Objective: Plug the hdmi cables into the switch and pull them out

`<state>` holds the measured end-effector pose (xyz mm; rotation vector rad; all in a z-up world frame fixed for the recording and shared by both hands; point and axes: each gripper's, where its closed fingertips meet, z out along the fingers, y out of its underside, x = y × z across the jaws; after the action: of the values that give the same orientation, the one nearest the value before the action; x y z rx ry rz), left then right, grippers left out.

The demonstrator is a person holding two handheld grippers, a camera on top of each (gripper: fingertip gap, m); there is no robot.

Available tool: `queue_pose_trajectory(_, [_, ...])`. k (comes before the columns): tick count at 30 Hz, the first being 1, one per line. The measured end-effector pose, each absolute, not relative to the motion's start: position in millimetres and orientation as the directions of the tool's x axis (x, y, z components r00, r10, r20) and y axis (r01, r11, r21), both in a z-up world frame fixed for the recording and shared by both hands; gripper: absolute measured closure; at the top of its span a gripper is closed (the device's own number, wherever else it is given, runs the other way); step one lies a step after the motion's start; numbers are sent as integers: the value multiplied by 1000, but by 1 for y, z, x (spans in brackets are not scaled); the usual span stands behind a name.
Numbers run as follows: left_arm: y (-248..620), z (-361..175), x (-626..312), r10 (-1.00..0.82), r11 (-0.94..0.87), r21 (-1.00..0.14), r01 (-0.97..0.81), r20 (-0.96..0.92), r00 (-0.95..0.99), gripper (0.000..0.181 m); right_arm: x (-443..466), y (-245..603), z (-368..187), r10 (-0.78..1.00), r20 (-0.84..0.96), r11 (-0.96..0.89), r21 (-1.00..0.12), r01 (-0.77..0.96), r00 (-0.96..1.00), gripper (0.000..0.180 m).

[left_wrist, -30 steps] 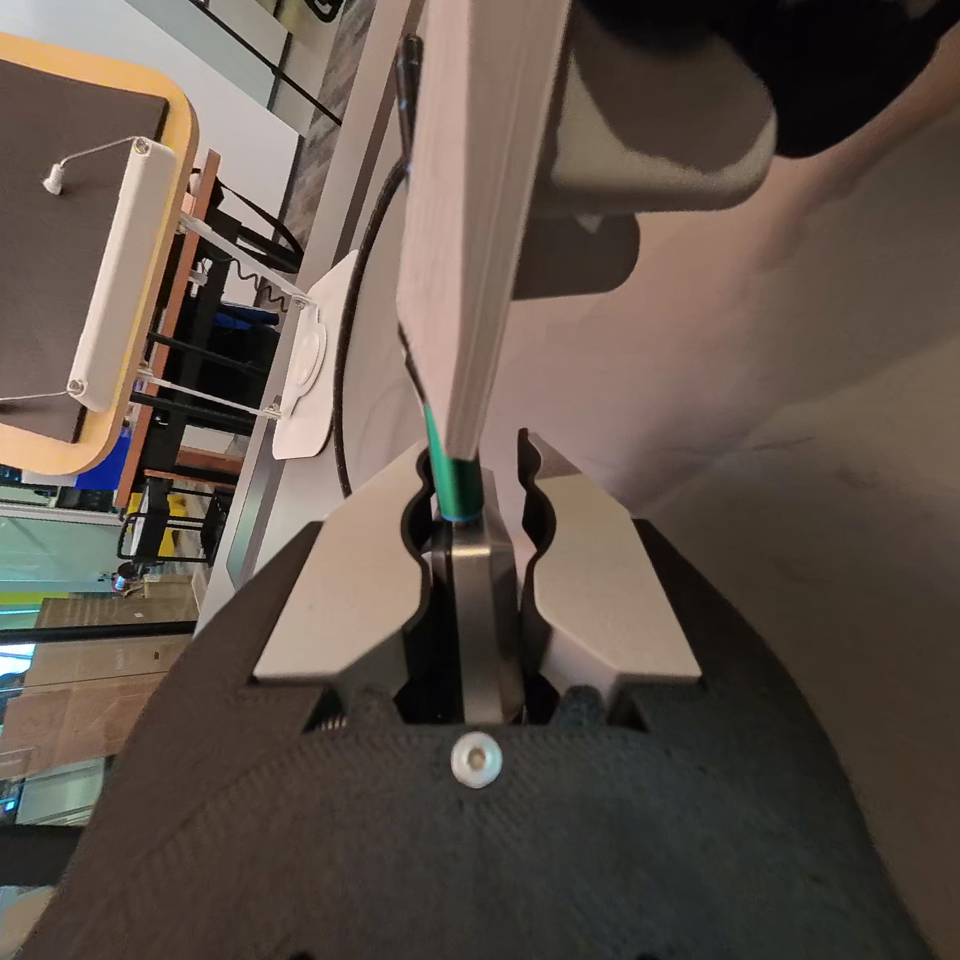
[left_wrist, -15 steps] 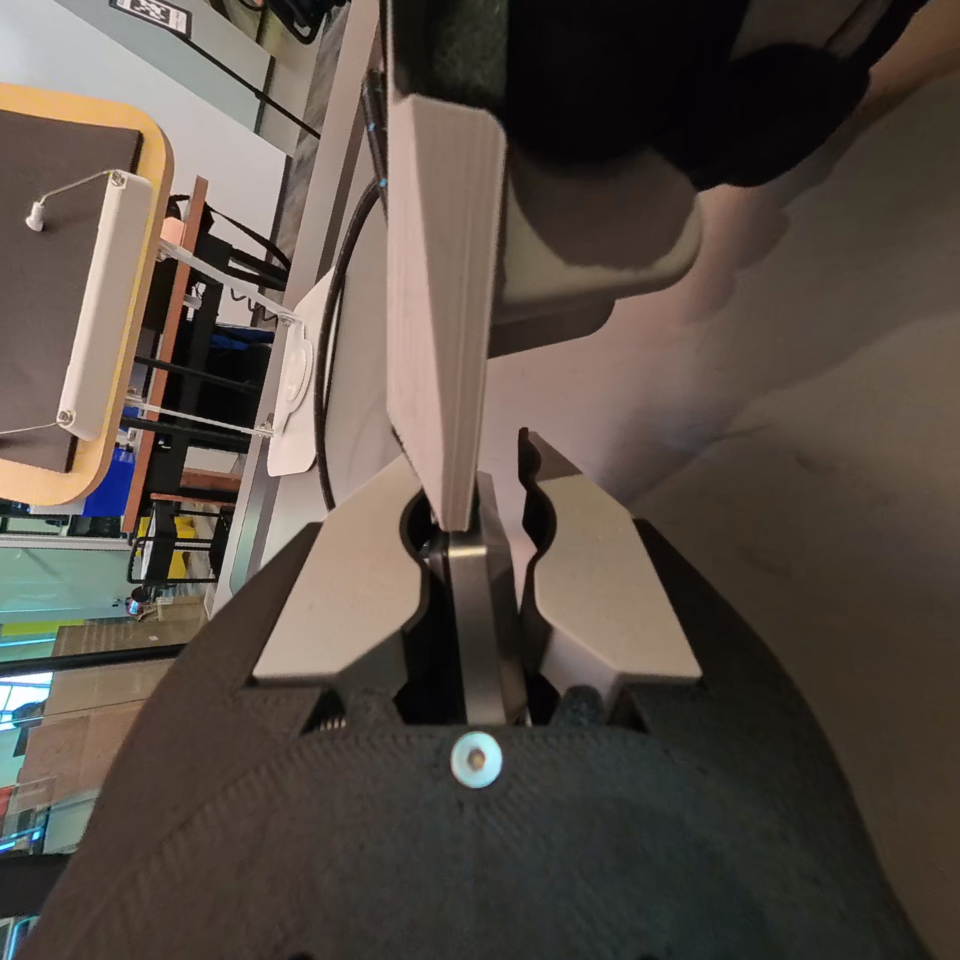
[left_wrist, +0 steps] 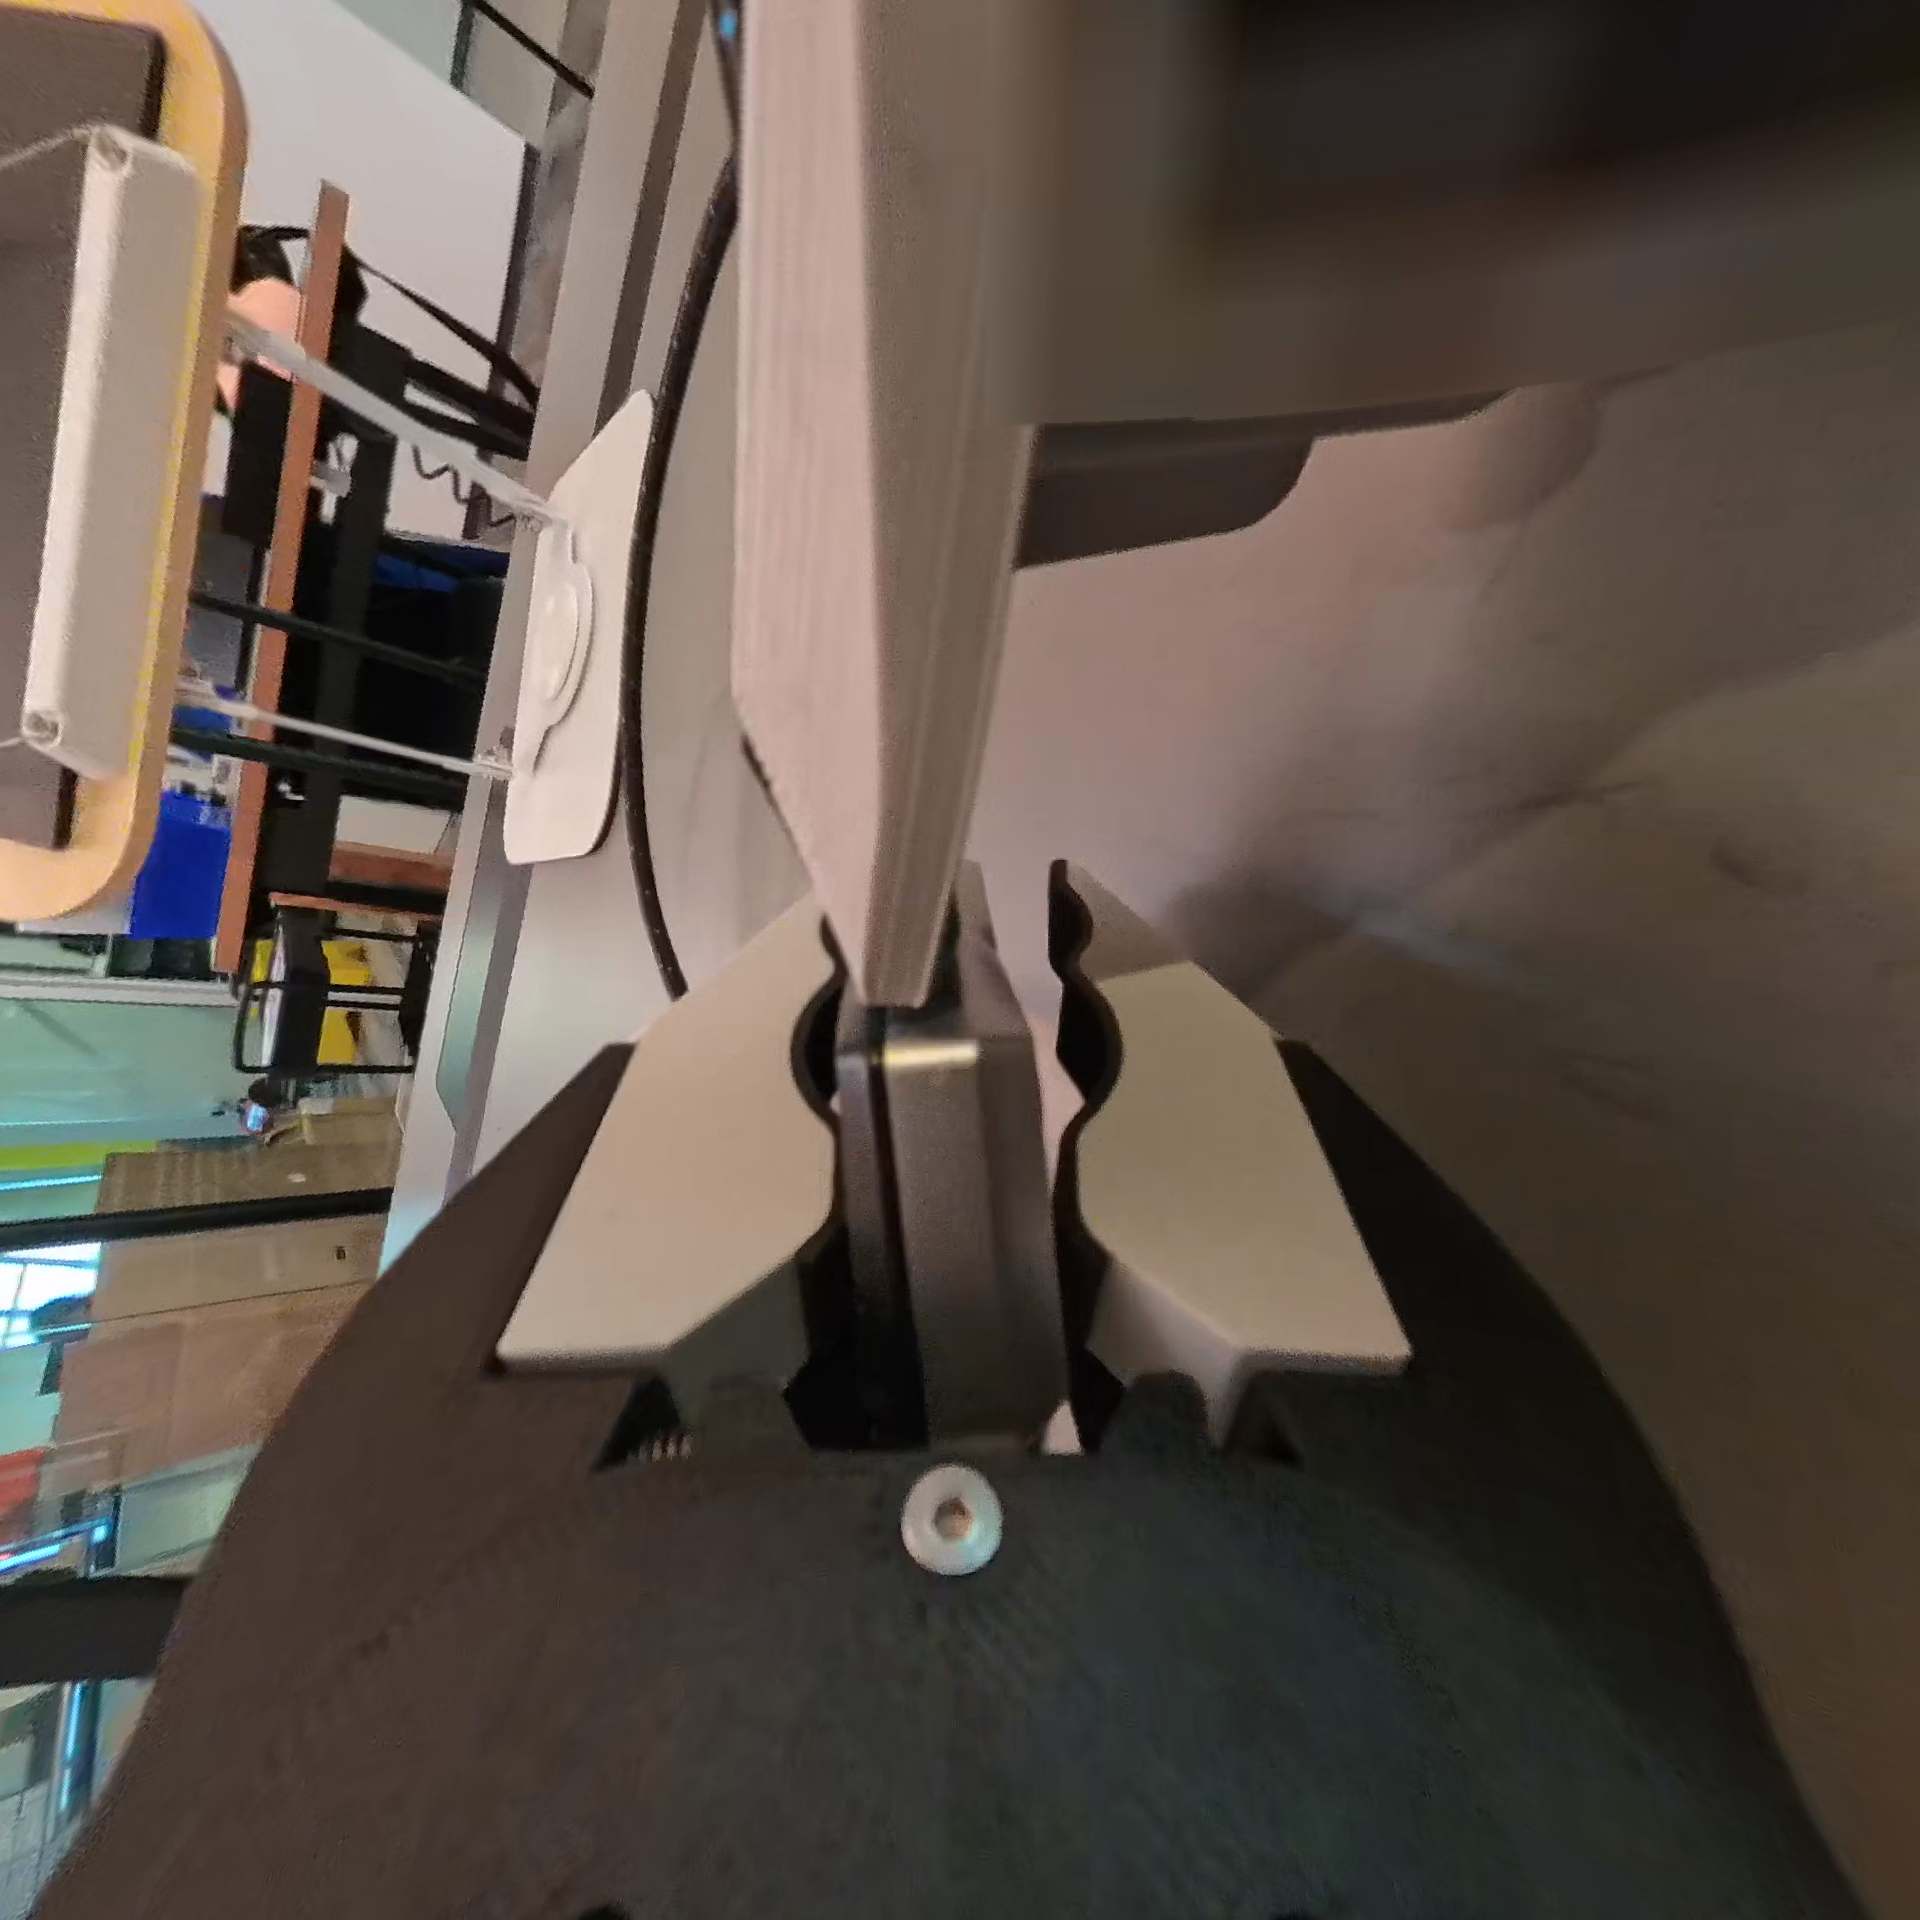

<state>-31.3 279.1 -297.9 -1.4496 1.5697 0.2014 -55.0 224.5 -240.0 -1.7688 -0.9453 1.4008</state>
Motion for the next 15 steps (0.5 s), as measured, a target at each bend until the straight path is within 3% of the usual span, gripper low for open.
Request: queue_pose_trajectory(15, [280, -311, -34, -734, 216, -479, -851, -654, 182, 148, -54, 226, -247, 882, -412, -455, -871, 187, 227, 161])
